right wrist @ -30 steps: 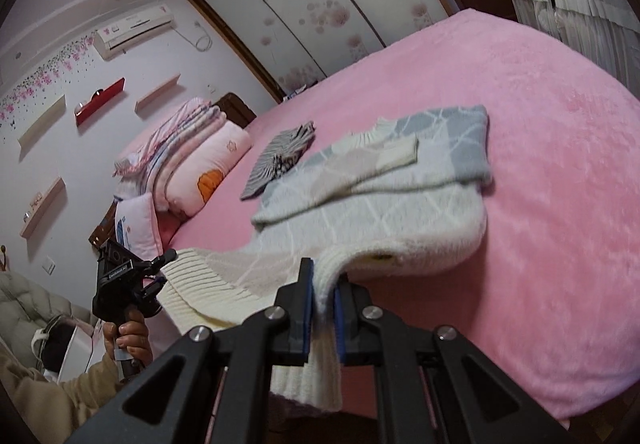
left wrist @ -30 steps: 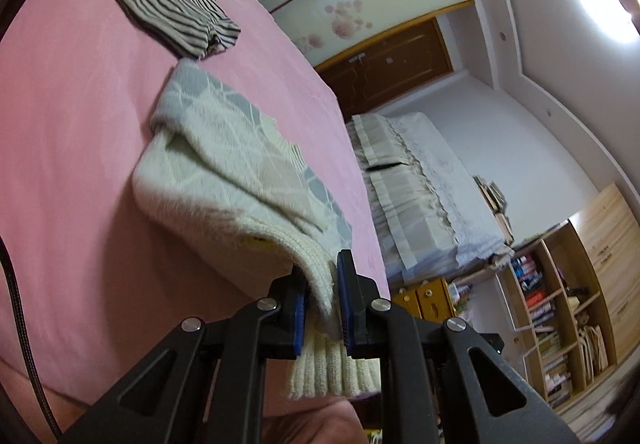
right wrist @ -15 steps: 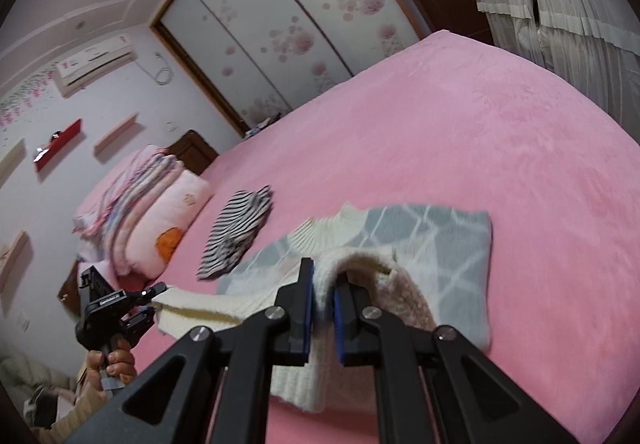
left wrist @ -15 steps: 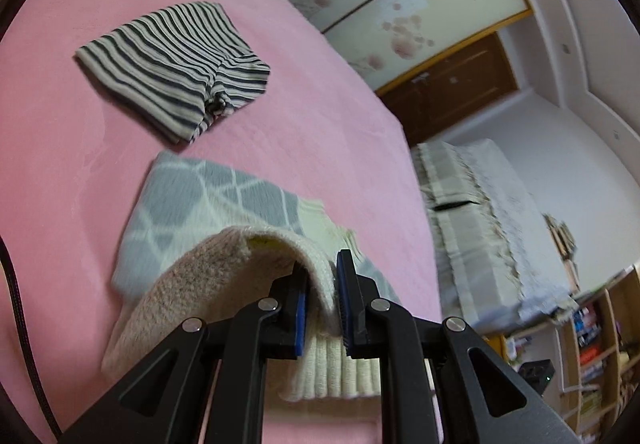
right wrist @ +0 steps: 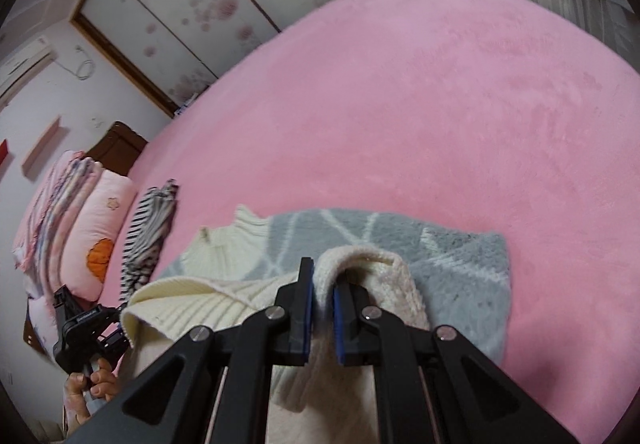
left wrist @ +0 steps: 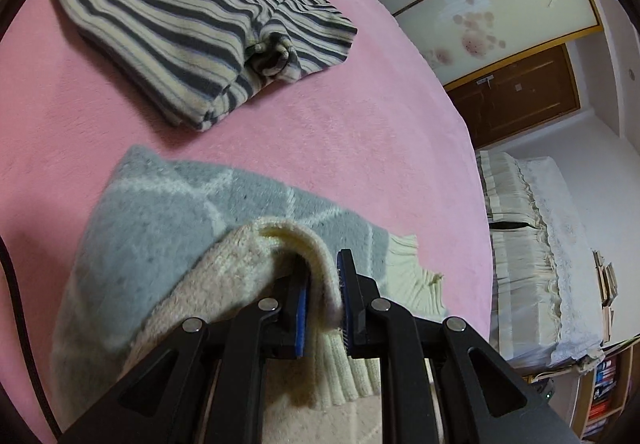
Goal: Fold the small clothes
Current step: 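Lift the hem with both tools and fold it toward the collar, then lower the hem onto the collar and open both tools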
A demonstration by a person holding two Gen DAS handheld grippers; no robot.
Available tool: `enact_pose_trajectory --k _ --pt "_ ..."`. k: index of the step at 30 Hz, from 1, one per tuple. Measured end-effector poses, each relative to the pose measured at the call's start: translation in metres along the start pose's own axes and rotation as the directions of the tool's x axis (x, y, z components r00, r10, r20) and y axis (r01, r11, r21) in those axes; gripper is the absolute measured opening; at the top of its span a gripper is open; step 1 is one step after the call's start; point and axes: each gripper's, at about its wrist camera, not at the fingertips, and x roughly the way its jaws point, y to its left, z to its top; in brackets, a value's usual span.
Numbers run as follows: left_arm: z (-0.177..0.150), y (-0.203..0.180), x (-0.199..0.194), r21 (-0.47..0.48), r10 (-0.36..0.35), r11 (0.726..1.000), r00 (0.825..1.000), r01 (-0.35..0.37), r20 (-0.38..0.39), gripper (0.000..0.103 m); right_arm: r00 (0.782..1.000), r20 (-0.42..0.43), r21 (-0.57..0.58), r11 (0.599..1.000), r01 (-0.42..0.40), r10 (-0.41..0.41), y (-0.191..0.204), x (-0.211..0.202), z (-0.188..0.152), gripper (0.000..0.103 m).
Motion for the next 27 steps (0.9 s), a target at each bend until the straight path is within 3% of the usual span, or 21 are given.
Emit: enact_pose_trajectory --k 7,9,13,16,17,22,24,26,27 --pt "0.004 -0.003 0.012 0.005 0.018 1.000 0.999 -0.018 -0.027 0.018 1.000 -0.028 0.023 1.000 0.014 -0.013 -0.001 0.018 0.005 0.008" --pt "0.007 -0.010 0.012 0.030 0.019 0.999 0.999 -0.017 -0.045 0.026 0.999 -0.033 0.014 1.000 0.011 -0.010 0.001 0.016 0.007 0.010" --pt "0.014 -0.023 0.001 0.062 0.023 0.998 0.999 -0.021 -0.042 0.031 0.999 -0.050 -0.015 1.000 0.012 -0.013 0.006 0.012 0.012 0.011" --pt "0.023 -0.031 -0.011 0.072 0.051 0.996 0.999 -0.052 0.018 0.050 0.997 -0.068 0.021 1.000 -0.022 0.024 0.004 0.009 0.019 0.013" --pt "0.026 -0.033 -0.016 0.074 0.063 0.995 0.997 -0.067 0.049 0.056 0.995 -0.079 0.050 0.998 -0.048 0.052 0.001 0.009 0.022 0.016" --pt "0.037 -0.035 -0.028 0.056 0.083 0.995 0.994 -0.087 0.077 0.057 0.986 -0.093 0.145 0.981 -0.126 0.141 -0.005 0.006 0.027 0.025" --pt "0.038 -0.039 -0.032 0.085 0.099 0.991 0.991 -0.107 0.087 0.057 0.980 -0.085 0.185 0.970 -0.160 0.178 -0.006 0.001 0.027 0.035" --pt "0.038 -0.043 -0.037 0.111 0.108 0.987 0.990 -0.118 0.093 0.057 0.978 -0.036 0.224 0.955 -0.193 0.206 -0.011 -0.010 0.029 0.051" --pt "0.038 -0.046 -0.039 0.128 0.112 0.984 0.989 -0.123 0.095 0.057 0.979 -0.013 0.230 0.954 -0.194 0.202 -0.012 -0.016 0.031 0.054"
